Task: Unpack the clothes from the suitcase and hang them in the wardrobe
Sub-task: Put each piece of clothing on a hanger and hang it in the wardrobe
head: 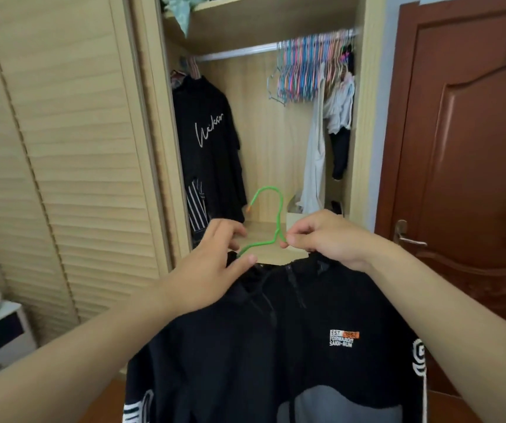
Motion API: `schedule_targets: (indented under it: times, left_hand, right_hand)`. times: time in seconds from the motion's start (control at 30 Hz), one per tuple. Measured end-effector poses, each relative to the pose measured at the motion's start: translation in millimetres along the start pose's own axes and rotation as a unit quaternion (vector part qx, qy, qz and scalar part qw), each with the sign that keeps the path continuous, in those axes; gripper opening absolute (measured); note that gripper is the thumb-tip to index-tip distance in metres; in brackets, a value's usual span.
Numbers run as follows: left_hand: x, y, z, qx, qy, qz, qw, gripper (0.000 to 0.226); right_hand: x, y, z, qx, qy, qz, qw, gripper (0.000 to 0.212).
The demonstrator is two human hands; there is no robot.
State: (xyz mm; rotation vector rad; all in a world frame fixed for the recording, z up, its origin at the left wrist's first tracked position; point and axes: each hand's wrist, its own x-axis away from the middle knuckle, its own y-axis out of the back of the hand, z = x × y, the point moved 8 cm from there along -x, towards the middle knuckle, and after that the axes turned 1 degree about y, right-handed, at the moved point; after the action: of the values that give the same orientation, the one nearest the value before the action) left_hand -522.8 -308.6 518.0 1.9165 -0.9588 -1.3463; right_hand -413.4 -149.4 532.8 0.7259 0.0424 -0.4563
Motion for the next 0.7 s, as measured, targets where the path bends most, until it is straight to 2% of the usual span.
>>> schedule_targets:
  times: [0.07, 0.13, 0.2, 0.27, 0.33, 0.43, 0.5, 0.53, 0.57, 0.63, 0.67, 0.7]
  left_hand:
    - [-8.7, -6.9, -1.9, -0.033, 0.024, 0.008, 0.999, 0.01]
    - [-12.2, -1.7, 4.6, -0.031, 0.065, -0.008, 0.997, 0.026]
    - [-13.6, 5.8, 16.0, 0.017, 0.109, -0.016, 0.994, 0.027]
    - [-12.6, 6.9, 19.7, 0.059, 0.127, -0.004, 0.99, 0.024]
    - [-16.0, 3.3, 16.7, 0.067, 0.123, 0.013, 0.99, 0.023]
    - [-20.5, -3.1, 18.0, 0.016, 0.149, 0.017, 0.989, 0.023]
    - [-23.6, 1.2, 29.5, -0.015, 0.184, -0.002, 0.983, 0.026]
    - [-24.0, 6.6, 35.6, -0.017, 0.195, -0.018, 0.98, 0.029]
    - [-24.1, 11.8, 41.0, -0.01, 0.195, -0.032, 0.98, 0.029]
    - [-20.7, 18.2, 41.7, 0.015, 0.158, -0.04, 0.986, 0.025]
    - [-18.5, 19.9, 38.8, 0.019, 0.127, -0.037, 0.991, 0.022]
    - [-16.0, 21.6, 36.9, 0.014, 0.098, -0.037, 0.994, 0.02]
  right_hand:
    - [0.4, 0.5, 9.1, 0.032, 0.04, -0.029, 0.998, 0.013]
    - [8.6, 7.1, 8.8, 0.078, 0.087, -0.081, 0.99, 0.015]
    - [29.4, 4.2, -4.0, 0.11, 0.123, -0.101, 0.981, 0.043]
    - [46.7, -11.4, -18.2, 0.24, 0.174, -0.098, 0.95, 0.063]
    - [52.2, -18.4, -25.3, 0.349, 0.243, -0.164, 0.89, 0.047]
    - [68.9, -9.0, -13.4, 0.339, 0.306, -0.333, 0.825, 0.009]
    - [87.4, -20.7, -6.8, 0.333, 0.348, -0.38, 0.79, 0.01]
    - [91.1, -36.2, -12.4, 0.351, 0.361, -0.352, 0.789, 0.009]
    - [90.1, -56.9, -21.5, 0.386, 0.366, -0.287, 0.797, 0.003]
    - [77.3, -77.8, -48.3, 0.417, 0.31, -0.139, 0.843, 0.022]
    - [70.5, -66.2, -55.2, 0.375, 0.264, -0.136, 0.878, 0.032]
    - [65.2, -42.2, -52.7, 0.302, 0.225, -0.196, 0.905, 0.036]
